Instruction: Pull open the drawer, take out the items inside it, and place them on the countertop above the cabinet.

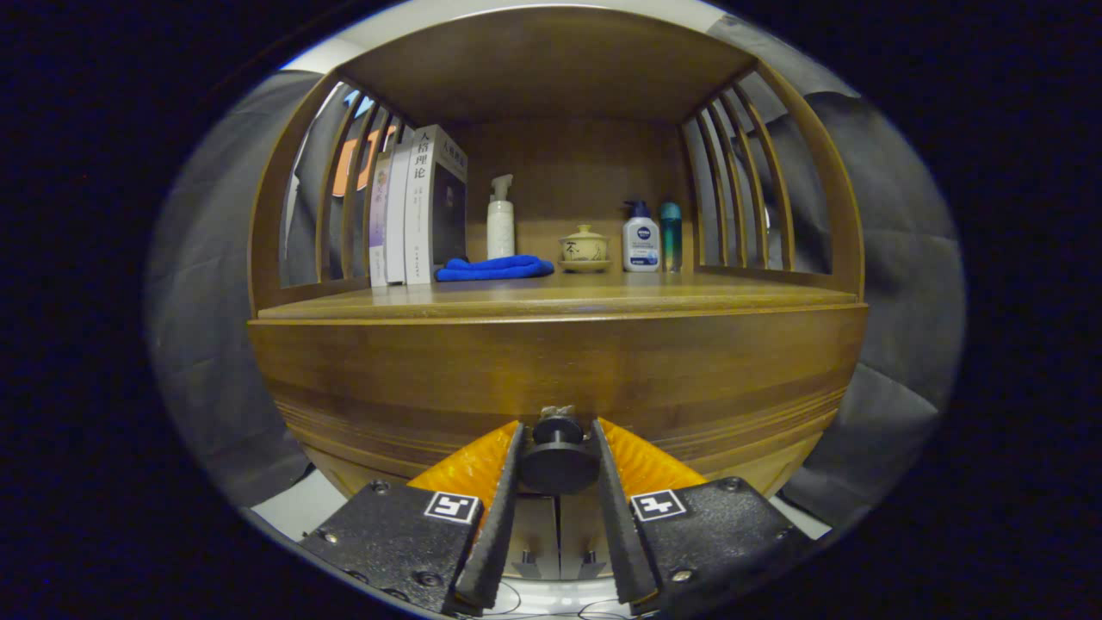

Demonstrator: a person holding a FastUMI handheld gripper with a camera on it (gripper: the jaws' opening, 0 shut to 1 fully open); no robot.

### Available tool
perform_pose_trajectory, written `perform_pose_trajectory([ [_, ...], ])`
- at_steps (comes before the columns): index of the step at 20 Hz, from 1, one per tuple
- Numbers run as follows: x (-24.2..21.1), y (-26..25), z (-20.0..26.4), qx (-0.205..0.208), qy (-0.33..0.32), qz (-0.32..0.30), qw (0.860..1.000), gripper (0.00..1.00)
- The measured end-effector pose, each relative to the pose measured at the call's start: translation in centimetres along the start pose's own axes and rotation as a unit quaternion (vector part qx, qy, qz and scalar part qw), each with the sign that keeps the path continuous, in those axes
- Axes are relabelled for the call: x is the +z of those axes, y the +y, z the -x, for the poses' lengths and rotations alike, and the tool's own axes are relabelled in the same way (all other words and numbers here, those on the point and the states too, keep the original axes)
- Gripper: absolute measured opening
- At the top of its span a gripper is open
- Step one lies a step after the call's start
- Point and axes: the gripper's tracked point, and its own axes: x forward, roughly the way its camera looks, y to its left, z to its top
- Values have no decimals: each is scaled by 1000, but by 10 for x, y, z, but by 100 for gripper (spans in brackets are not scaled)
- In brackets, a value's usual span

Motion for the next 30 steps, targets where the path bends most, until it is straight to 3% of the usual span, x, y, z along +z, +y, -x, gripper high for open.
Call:
perform_pose_trajectory([
  [5,-1,-1,7,8,25,-19,999,39],
  [30,-57,-4,148,31,26,-41,998,38],
])
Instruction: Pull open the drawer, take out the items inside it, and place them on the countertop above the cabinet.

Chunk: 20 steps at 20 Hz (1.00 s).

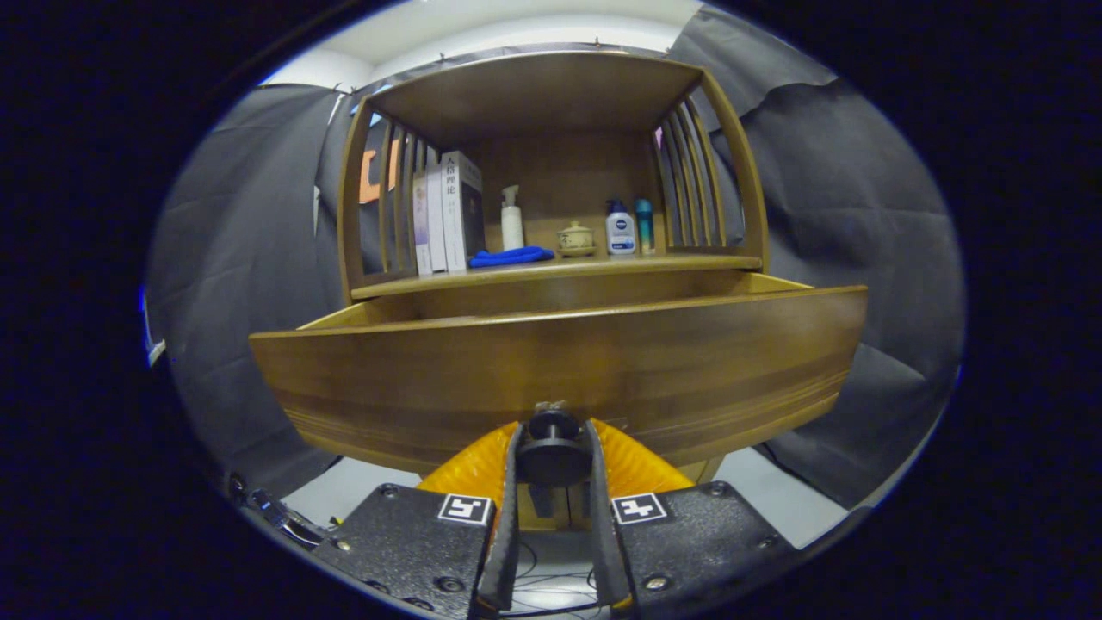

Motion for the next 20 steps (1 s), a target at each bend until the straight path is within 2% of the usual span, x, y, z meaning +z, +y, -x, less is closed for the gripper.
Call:
perform_pose_trajectory([
  [7,-13,3,18,13,20,19,1000,38],
  [10,-15,3,20,7,53,19,998,38],
  [14,-3,16,40,39,89,7,995,55],
  [18,25,30,69,84,96,11,992,79],
  [20,38,38,75,101,112,19,988,85],
])
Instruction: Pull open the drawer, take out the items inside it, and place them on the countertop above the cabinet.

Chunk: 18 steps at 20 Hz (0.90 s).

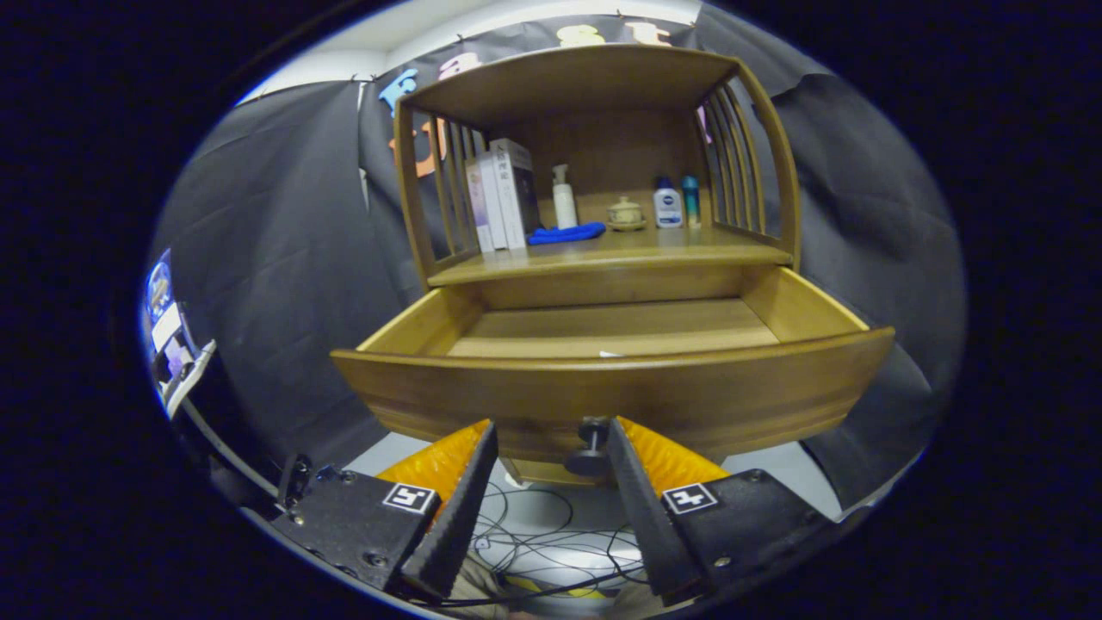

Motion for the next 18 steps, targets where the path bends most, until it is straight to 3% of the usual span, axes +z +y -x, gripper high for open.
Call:
perform_pose_trajectory([
  [2,15,11,5,22,13,-5,1000,94],
  [4,38,14,7,29,14,-7,999,96],
  [10,72,-18,-29,-16,90,-34,995,95],
  [12,69,-27,-46,-28,136,-48,989,95],
  [15,48,-46,-61,-75,235,-66,967,95],
  [18,41,-50,-86,-75,277,-84,954,95],
])
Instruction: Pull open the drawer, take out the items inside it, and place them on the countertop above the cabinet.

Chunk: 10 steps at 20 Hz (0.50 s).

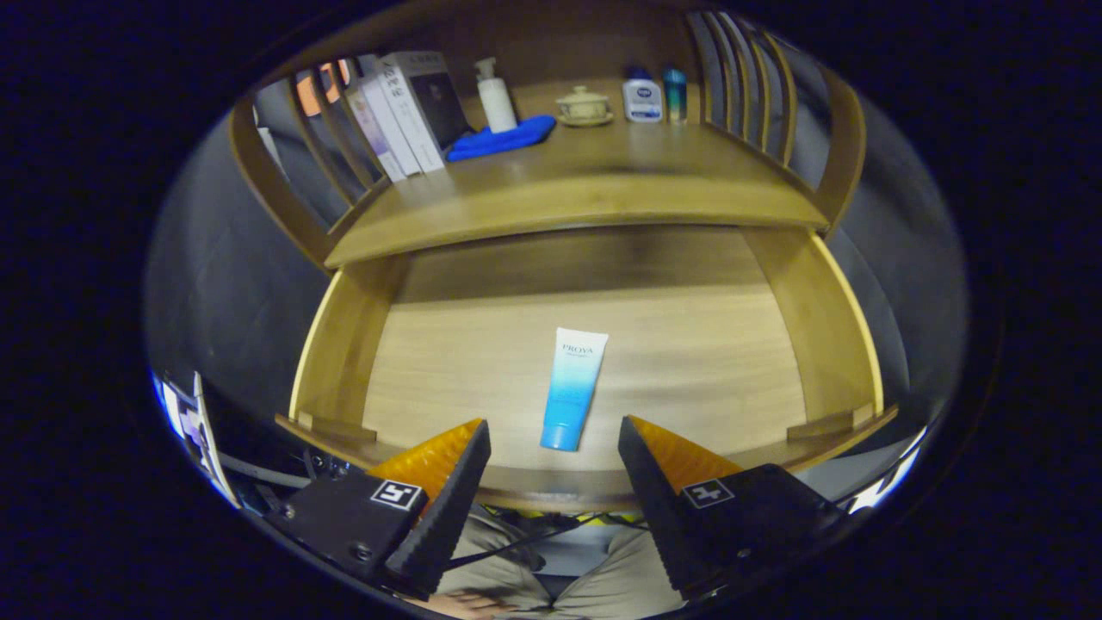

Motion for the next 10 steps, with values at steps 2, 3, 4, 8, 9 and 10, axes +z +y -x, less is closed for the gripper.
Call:
perform_pose_trajectory([
  [2,8,1,-13,-8,19,10,1000,94],
  [3,10,4,-18,-14,32,16,999,94],
  [4,9,5,-25,-19,46,20,999,94],
  [8,5,0,-48,-64,99,7,993,94],
  [9,5,0,-55,-65,109,8,992,94],
  [10,4,1,-60,-65,117,6,991,92],
])
